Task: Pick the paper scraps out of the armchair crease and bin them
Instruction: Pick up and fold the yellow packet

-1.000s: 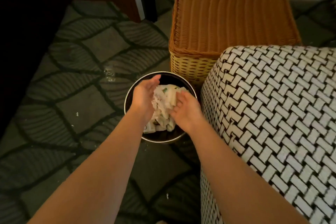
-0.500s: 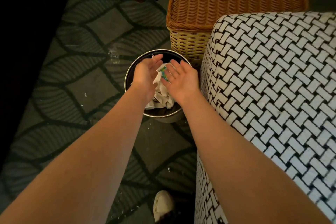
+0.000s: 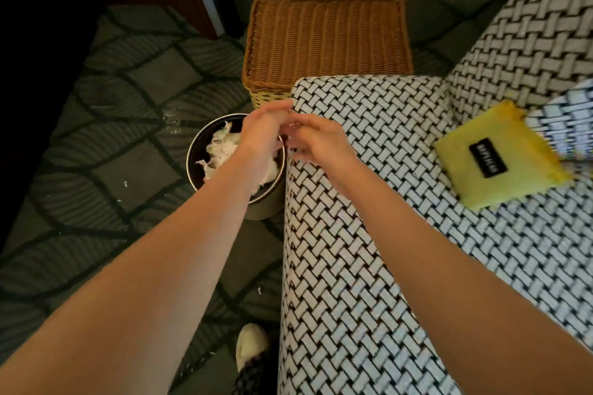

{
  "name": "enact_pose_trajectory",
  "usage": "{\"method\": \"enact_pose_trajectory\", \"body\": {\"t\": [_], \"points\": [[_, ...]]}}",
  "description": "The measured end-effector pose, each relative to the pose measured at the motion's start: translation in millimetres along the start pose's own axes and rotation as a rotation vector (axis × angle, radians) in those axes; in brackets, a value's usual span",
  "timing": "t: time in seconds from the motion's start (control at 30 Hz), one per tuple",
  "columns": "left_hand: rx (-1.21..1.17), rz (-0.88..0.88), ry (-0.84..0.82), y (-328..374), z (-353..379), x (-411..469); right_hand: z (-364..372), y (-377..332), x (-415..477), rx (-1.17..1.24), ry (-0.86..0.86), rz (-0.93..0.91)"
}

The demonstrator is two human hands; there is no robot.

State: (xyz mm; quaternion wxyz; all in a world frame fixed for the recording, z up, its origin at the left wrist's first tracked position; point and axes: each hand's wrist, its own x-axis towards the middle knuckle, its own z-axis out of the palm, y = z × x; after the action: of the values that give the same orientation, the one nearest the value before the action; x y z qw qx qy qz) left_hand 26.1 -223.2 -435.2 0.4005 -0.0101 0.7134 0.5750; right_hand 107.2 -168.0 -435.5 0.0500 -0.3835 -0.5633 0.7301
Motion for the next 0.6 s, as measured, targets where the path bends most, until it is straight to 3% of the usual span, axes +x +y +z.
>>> {"method": "enact_pose_trajectory", "body": {"t": [0.13,0.3,0.4,0.47,0.5,0.6], "points": [[0.127,0.093,-0.167,23.9,59.6,-28.7,-53.5,-10.9,-30.9,-0.079,0.235,-0.102],[0.457,0.306,-0.342,19.3,118.7,-55.3,-108.5,6.5,-80.0,-0.649,0.449,-0.276],[0.557,0.367,-0.352,11.5,152.0,-68.0,-136.3,24.2,-107.2,-0.769,0.794,-0.5],[0.532,0.334,-0.352,5.9,169.8,-73.4,-154.0,28.2,-113.6,-0.74,1.06,-0.416],[0.537,0.33,-0.357,2.9,176.9,-75.1,-161.0,26.5,-115.0,-0.693,1.096,-0.289],[0.588,0.333,-0.38,-5.9,193.8,-80.5,-179.5,21.8,-119.0,-0.46,0.91,0.008]]}}
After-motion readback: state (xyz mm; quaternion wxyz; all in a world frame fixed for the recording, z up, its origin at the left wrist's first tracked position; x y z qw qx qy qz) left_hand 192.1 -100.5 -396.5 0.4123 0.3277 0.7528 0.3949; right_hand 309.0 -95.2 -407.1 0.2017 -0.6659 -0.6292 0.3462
